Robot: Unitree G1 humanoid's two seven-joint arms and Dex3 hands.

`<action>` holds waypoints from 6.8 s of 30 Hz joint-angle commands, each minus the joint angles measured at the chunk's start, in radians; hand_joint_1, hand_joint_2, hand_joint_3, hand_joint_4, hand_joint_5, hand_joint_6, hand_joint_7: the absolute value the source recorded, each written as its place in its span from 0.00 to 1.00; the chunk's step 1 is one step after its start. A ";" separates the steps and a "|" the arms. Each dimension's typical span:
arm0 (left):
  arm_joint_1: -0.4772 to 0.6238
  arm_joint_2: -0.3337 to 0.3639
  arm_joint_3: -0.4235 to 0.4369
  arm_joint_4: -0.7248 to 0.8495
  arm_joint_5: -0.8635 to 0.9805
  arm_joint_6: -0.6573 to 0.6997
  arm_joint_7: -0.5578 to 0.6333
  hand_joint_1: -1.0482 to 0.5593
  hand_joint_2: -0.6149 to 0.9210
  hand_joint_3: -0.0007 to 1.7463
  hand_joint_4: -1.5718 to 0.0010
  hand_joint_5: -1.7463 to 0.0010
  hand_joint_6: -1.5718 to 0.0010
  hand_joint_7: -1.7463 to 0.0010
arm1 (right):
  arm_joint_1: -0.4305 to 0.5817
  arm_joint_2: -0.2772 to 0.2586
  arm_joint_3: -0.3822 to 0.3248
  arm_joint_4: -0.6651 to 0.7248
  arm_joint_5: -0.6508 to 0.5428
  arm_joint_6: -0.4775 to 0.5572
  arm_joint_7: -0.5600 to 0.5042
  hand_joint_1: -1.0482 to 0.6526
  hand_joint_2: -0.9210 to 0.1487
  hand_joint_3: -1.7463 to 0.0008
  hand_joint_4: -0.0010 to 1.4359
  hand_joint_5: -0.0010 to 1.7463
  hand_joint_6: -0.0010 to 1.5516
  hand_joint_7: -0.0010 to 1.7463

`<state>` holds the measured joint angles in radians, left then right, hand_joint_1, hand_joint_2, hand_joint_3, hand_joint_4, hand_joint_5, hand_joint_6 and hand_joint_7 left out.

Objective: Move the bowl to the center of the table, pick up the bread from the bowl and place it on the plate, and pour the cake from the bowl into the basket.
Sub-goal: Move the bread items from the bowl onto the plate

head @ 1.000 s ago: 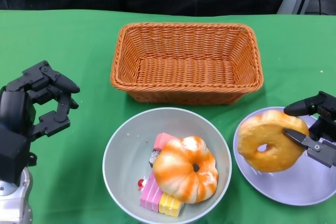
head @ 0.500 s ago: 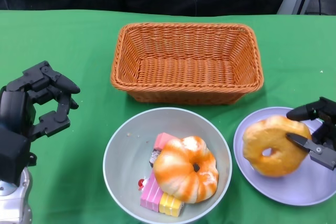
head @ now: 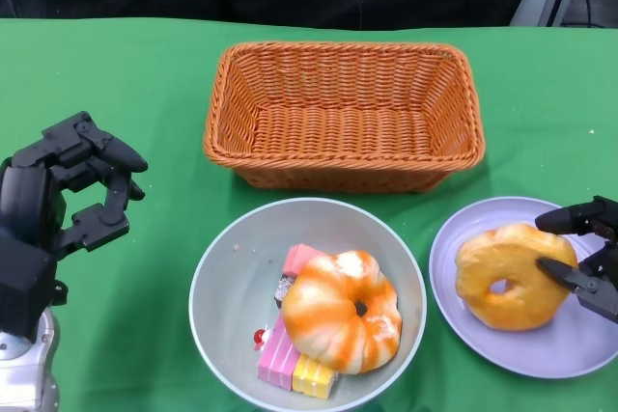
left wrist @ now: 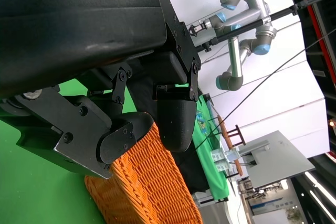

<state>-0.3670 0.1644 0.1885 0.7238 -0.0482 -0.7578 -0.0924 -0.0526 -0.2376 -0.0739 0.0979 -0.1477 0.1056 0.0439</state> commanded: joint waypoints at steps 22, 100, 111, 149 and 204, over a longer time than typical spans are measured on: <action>0.014 0.017 -0.003 -0.020 -0.012 0.013 -0.011 0.66 0.78 0.60 0.49 0.14 0.46 0.26 | 0.002 0.008 0.011 0.021 -0.070 -0.089 -0.096 0.56 0.00 0.95 0.42 0.29 0.49 0.08; 0.008 0.023 -0.001 0.010 0.008 -0.013 -0.007 0.65 0.78 0.60 0.49 0.14 0.46 0.25 | 0.034 -0.103 0.173 0.118 -0.526 -0.381 -0.620 0.41 0.11 1.00 0.34 0.00 0.33 0.00; 0.010 0.022 -0.002 0.007 0.005 -0.012 -0.010 0.65 0.78 0.61 0.49 0.14 0.47 0.24 | 0.017 -0.100 0.175 0.161 -0.517 -0.425 -0.656 0.39 0.09 1.00 0.37 0.01 0.36 0.01; 0.020 0.015 -0.011 -0.013 0.010 -0.006 -0.006 0.65 0.78 0.60 0.49 0.14 0.46 0.25 | 0.014 -0.051 0.245 -0.083 -0.429 -0.496 -0.310 0.39 0.10 1.00 0.51 0.04 0.42 0.01; 0.050 -0.002 -0.031 -0.070 0.032 0.002 0.007 0.65 0.79 0.59 0.50 0.14 0.47 0.25 | -0.240 -0.069 0.499 0.032 -0.585 -0.491 -0.002 0.26 0.04 1.00 0.40 0.00 0.34 0.00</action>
<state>-0.3272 0.1568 0.1559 0.6660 -0.0094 -0.7614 -0.0926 -0.2790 -0.2919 0.4198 0.1251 -0.7218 -0.3872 0.0442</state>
